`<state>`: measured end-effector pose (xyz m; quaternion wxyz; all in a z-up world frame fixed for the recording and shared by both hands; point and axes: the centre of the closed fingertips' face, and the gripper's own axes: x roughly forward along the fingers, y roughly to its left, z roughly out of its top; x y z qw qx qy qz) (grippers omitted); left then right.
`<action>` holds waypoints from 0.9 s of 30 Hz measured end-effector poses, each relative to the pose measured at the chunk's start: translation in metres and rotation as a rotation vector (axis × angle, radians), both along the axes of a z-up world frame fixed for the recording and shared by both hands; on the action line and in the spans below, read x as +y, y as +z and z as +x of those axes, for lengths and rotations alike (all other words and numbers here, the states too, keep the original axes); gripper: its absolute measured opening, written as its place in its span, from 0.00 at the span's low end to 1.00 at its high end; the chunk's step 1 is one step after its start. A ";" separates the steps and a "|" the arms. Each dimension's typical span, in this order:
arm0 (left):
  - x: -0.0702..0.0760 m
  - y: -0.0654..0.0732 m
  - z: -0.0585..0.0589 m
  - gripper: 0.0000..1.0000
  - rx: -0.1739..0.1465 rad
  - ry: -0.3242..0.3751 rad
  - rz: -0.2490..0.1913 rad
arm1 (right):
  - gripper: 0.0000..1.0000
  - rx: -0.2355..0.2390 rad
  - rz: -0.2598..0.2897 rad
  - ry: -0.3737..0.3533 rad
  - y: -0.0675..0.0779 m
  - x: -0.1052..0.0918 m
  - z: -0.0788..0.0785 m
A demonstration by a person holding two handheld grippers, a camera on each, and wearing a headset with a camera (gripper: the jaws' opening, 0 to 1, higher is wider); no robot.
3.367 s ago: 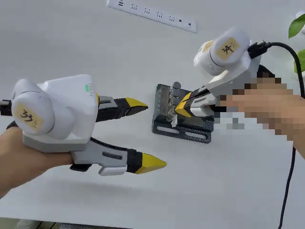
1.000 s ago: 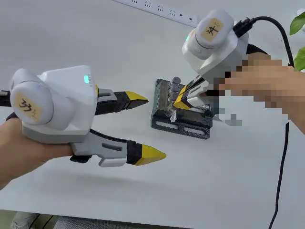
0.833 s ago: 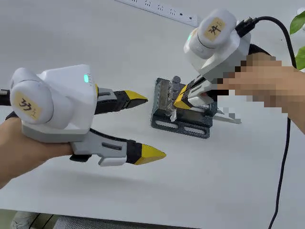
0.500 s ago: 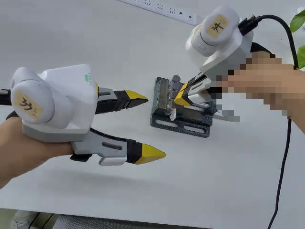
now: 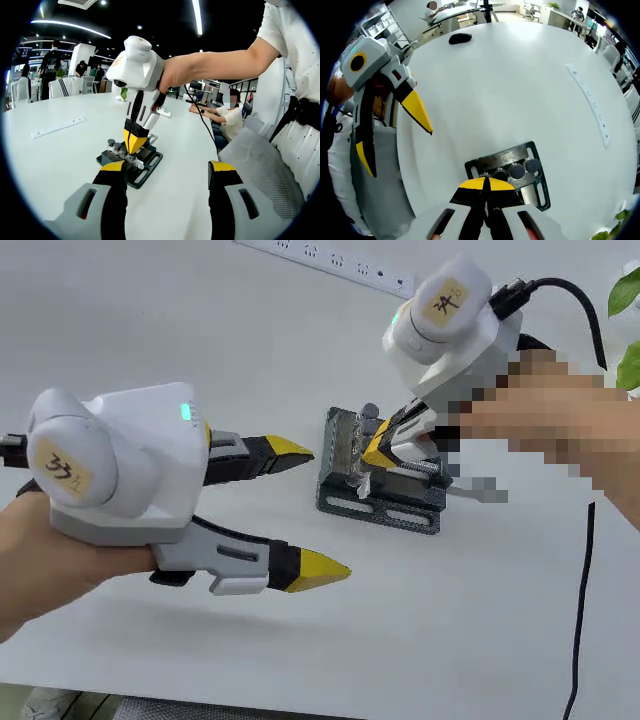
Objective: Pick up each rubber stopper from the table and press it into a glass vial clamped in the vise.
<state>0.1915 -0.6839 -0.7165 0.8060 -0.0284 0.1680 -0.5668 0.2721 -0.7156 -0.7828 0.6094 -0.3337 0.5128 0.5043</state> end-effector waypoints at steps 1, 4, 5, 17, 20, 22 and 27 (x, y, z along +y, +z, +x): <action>0.000 0.000 0.000 0.64 0.001 0.001 0.001 | 0.00 0.002 0.003 -0.007 0.000 0.000 0.000; -0.001 0.001 0.000 0.64 -0.001 -0.002 0.001 | 0.00 -0.002 0.010 -0.006 0.000 0.001 0.000; -0.001 0.001 0.000 0.64 -0.002 -0.004 0.001 | 0.00 -0.003 0.011 -0.009 0.000 0.001 0.000; -0.002 0.003 -0.002 0.64 -0.011 -0.011 0.015 | 0.00 -0.004 0.010 -0.011 -0.003 0.002 0.002; -0.002 0.005 -0.001 0.64 -0.014 -0.011 0.015 | 0.00 -0.005 0.010 -0.009 -0.003 0.001 0.001; -0.001 0.005 -0.001 0.64 -0.017 -0.010 0.015 | 0.00 -0.013 0.007 0.000 -0.002 0.000 0.002; 0.001 0.006 -0.001 0.64 -0.018 -0.004 0.019 | 0.00 -0.012 0.027 -0.022 -0.002 0.000 0.001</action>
